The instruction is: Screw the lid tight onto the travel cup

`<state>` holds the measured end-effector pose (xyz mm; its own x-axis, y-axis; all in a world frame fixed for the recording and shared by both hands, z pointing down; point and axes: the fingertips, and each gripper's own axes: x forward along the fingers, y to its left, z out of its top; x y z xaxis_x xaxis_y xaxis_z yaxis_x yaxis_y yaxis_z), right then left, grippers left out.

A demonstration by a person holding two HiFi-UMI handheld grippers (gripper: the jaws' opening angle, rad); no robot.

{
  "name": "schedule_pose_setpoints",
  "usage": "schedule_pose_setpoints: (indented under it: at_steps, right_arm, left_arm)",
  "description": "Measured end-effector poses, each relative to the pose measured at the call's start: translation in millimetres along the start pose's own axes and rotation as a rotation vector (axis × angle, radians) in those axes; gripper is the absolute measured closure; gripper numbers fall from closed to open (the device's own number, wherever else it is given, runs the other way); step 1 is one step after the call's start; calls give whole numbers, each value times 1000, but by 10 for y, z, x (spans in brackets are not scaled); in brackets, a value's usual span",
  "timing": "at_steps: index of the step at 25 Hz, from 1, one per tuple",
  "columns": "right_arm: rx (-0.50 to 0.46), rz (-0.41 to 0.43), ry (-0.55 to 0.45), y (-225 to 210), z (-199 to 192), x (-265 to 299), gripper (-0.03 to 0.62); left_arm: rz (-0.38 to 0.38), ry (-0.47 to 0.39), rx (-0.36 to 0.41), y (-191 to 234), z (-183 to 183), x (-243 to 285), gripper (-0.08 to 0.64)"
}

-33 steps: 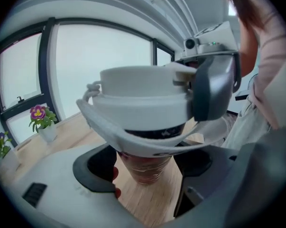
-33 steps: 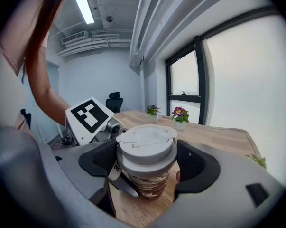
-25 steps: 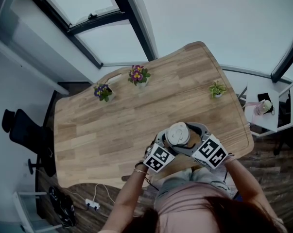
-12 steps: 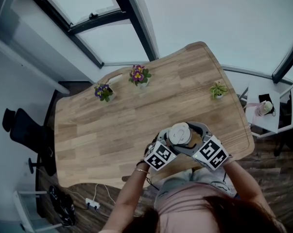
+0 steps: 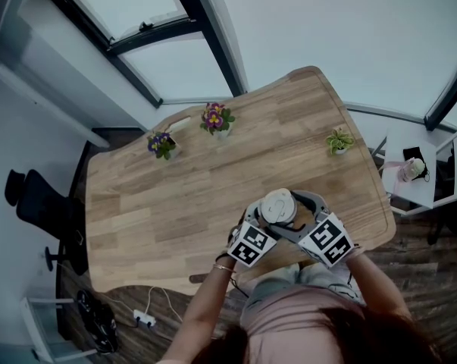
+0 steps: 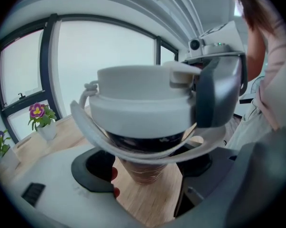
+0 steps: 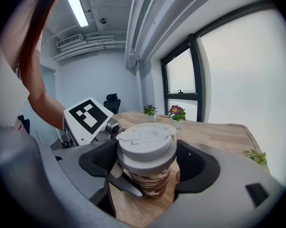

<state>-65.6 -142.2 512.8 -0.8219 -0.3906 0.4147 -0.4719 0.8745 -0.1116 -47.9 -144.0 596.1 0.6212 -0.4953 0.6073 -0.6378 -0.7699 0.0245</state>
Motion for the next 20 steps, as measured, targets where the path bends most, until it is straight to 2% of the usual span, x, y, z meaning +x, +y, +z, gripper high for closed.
schedule_pose_setpoints:
  at_steps: [6,13,20]
  right_arm:
    - [7,-46,-2,-28,-5,-39,218]
    - [-8,-69,-3,-9,11,-121,239]
    - [12,-92,-49,-5,54,-279,314]
  left_arm:
    - [91,-7,-87,44,-21,1,198]
    - [195,-24,-136,49,-42,-100,198]
    - [271,-54,-197,3,-99,-316,199]
